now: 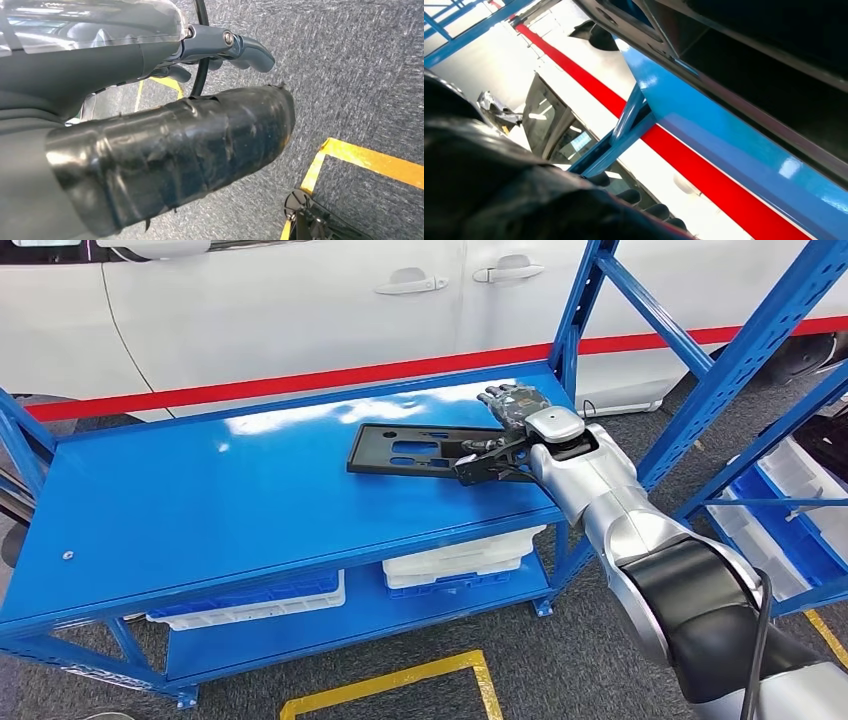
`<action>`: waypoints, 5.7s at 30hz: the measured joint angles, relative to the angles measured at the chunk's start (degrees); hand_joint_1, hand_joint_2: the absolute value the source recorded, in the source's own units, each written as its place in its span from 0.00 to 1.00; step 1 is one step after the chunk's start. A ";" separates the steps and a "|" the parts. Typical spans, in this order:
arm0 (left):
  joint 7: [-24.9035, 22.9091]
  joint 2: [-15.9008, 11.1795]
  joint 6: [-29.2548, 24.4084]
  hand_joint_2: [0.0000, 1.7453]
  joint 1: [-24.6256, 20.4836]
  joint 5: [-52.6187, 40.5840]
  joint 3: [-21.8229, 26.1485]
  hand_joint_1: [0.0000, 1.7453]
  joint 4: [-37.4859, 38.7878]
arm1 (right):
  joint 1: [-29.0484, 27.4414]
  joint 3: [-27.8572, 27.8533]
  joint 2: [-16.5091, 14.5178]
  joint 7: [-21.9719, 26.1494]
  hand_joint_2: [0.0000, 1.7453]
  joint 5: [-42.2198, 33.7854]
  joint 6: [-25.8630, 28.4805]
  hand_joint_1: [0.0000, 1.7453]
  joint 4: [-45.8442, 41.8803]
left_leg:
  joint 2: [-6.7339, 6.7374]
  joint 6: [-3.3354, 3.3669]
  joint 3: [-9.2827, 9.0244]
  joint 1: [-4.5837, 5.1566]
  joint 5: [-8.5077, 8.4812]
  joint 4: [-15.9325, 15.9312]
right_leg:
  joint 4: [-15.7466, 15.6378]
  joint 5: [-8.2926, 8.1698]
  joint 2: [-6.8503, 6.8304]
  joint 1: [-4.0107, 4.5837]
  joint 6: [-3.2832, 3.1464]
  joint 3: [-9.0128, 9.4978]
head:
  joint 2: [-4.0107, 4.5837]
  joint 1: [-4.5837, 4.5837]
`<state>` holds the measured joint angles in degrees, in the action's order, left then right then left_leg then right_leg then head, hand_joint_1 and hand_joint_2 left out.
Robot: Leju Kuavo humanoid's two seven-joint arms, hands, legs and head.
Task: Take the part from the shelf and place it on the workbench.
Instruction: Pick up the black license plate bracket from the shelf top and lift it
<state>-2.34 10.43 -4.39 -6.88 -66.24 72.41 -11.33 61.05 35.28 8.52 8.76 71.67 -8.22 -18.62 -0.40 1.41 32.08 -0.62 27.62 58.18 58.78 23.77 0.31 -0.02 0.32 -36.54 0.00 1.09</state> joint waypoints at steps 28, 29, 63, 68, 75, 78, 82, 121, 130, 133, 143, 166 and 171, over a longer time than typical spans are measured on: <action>-0.79 -0.10 -0.29 0.00 -0.09 0.10 0.07 0.00 -0.02 | -0.47 0.02 0.40 0.80 0.00 0.00 -0.96 0.00 0.43 | 0.27 -2.28 -0.81 -1.51 1.52 0.75 | 1.67 0.69 -0.09 -1.81 0.78 -0.99 | 0.00 0.20; -0.82 -0.05 -0.32 0.00 -0.13 0.09 0.07 0.00 -0.02 | -0.41 0.02 0.33 0.79 0.00 0.00 -0.95 0.00 0.40 | 0.31 -2.38 -0.31 -1.60 2.47 2.00 | 1.54 0.65 -0.11 -1.84 0.28 -0.94 | 0.00 0.19; 4.09 0.00 0.92 0.00 -0.07 -0.63 0.90 0.00 -0.02 | -0.34 0.04 2.39 0.97 0.00 -0.78 -0.86 0.00 0.41 | 0.07 0.18 0.68 0.51 0.19 1.00 | 0.23 -0.73 -0.08 -0.24 -0.22 -0.76 | 0.00 0.22; 4.15 -0.05 0.79 0.00 -0.07 -0.99 0.89 0.00 -0.02 | -0.28 0.04 2.46 1.03 0.00 -1.17 -0.86 0.00 0.39 | 0.05 0.43 0.83 0.69 0.20 1.26 | 0.08 -0.91 -0.11 -0.48 0.29 -0.76 | 0.00 0.22; 4.07 -0.04 0.26 0.00 -0.17 -1.23 0.87 0.00 -0.02 | -0.32 0.07 3.08 0.93 0.00 -1.16 -0.90 0.00 0.39 | 0.45 2.17 0.83 0.20 -1.92 -0.39 | 3.93 2.50 -0.05 -0.67 1.58 -2.29 | 0.00 0.28; 3.89 -0.07 0.06 0.00 -0.08 -1.34 0.87 0.00 -0.02 | -0.87 0.09 3.42 0.87 0.00 -1.17 -0.90 0.00 0.42 | 0.52 2.26 1.73 0.24 -2.41 -0.21 | 14.35 8.20 -0.08 -0.89 1.85 -5.81 | 0.00 0.29; 3.76 -0.10 -0.02 0.00 -0.05 -1.36 0.87 0.00 -0.02 | -1.38 0.10 3.54 0.87 0.00 -1.27 -0.92 0.00 0.41 | 0.52 1.89 2.82 0.17 -2.59 0.82 | 8.35 4.83 -0.27 -1.51 2.00 -0.78 | 0.00 0.28; 3.06 0.17 0.62 0.00 -0.17 -0.68 1.14 0.00 -0.02 | -1.17 1.08 2.97 0.84 1.00 -2.07 -0.98 0.00 0.35 | 0.16 0.39 0.05 0.26 0.33 0.64 | -0.68 -2.74 -0.50 -0.80 0.21 -1.58 | 0.00 0.26; 2.86 0.39 0.52 0.00 -0.16 -1.53 1.14 0.00 -0.02 | -2.51 1.09 2.97 0.11 0.00 -2.08 -0.58 0.00 0.41 | 0.18 0.39 0.07 0.24 0.33 0.63 | -0.67 -2.76 -0.48 -0.74 0.31 -1.69 | 0.00 0.26; 2.62 0.50 0.52 0.00 -0.16 -1.69 1.14 0.00 -0.02 | -3.05 1.12 3.00 -0.28 0.00 -2.08 -0.57 0.00 0.48 | 0.19 0.39 0.09 0.23 0.32 0.63 | -0.66 -2.79 -0.45 -0.74 0.44 -1.73 | 0.00 0.26; 2.38 0.80 0.51 0.00 -0.15 -1.77 1.14 0.00 -0.02 | -3.66 1.14 3.04 -0.35 1.00 -2.07 -0.54 0.00 0.50 | 0.20 0.38 0.09 0.22 0.30 0.63 | -0.62 -2.80 -0.42 -0.74 0.46 -1.75 | 0.00 0.26; 2.19 1.09 0.50 0.00 -0.13 -2.15 1.14 0.00 -0.02 | -5.13 1.14 2.97 -3.13 1.00 -1.95 1.13 1.00 0.50 | 0.20 0.39 0.11 0.22 0.30 0.63 | -0.62 -2.81 -0.43 -0.75 0.47 -1.75 | 0.00 0.26; 2.04 1.11 0.45 0.00 -0.13 -2.20 1.14 0.00 -0.02 | -5.38 1.14 2.97 -3.43 1.00 -1.66 1.98 1.00 0.50 | 0.20 0.39 0.11 0.22 0.29 0.63 | -0.62 -2.81 -0.43 -0.74 0.47 -1.75 | 0.00 0.26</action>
<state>-0.30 11.54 -3.94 -7.00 -68.45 73.55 -11.34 55.67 36.41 11.50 5.34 70.01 -6.23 -18.12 -0.20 1.80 32.19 -0.40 27.91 58.81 58.16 20.96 -0.12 -0.77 0.79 -38.29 0.00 1.36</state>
